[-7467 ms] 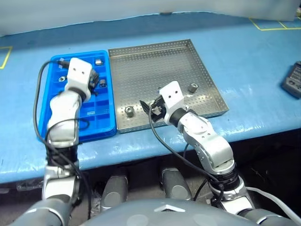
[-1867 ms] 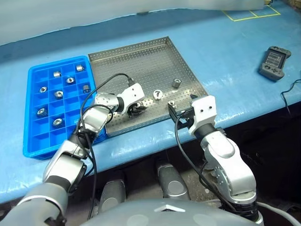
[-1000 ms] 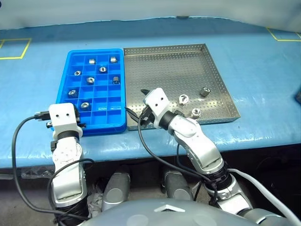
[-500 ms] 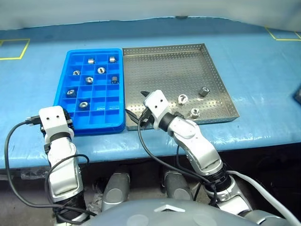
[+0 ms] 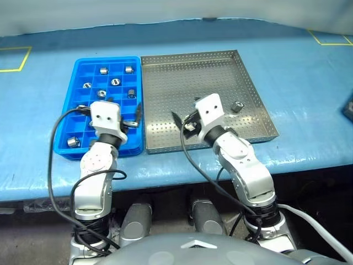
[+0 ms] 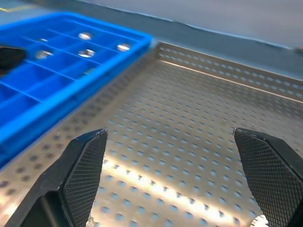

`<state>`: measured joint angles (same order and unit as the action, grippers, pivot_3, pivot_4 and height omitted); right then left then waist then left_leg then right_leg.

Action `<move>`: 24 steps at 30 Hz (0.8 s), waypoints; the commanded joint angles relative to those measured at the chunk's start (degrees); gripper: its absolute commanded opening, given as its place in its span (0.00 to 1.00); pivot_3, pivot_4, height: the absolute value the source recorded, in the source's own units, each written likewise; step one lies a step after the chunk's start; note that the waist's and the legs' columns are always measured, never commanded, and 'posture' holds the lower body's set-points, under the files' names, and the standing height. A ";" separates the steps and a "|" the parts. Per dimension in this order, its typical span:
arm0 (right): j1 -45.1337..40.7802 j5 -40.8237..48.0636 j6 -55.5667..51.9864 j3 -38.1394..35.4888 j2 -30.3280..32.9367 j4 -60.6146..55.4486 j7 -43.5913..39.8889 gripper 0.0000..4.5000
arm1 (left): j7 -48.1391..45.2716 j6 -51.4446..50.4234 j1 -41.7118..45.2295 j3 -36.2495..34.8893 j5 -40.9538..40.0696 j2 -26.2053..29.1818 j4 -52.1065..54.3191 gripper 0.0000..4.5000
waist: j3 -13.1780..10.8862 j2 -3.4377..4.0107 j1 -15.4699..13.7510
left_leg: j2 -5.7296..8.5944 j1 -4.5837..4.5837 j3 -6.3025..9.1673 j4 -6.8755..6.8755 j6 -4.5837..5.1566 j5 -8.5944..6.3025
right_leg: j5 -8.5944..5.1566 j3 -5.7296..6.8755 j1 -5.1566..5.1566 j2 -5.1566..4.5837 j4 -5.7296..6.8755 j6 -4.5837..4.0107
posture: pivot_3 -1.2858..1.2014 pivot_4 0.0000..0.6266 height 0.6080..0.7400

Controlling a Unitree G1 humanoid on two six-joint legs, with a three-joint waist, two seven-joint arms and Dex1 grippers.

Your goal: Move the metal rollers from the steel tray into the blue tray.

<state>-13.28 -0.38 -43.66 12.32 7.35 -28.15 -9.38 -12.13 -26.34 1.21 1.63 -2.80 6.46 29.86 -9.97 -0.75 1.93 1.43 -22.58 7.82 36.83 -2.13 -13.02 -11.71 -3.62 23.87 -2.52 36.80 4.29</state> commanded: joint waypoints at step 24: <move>-7.99 -4.66 1.80 -8.63 -14.06 24.91 19.31 0.66 | -15.66 4.45 -6.35 13.35 -6.51 10.93 2.81 1.00 | -0.01 0.13 1.99 | -0.03 0.04 -0.10 -0.25 0.04 0.00 | -0.05 -0.12 0.12 0.02 0.01 -0.09 | 0.51 0.24 1.00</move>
<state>-20.25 -5.12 -42.99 3.37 -6.12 -2.34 10.00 -28.19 -22.17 -5.29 14.40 -9.16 17.55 29.53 -9.99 -0.62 3.92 1.40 -22.54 7.72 36.58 -2.09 -13.02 -11.76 -3.75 23.98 -2.50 36.80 4.20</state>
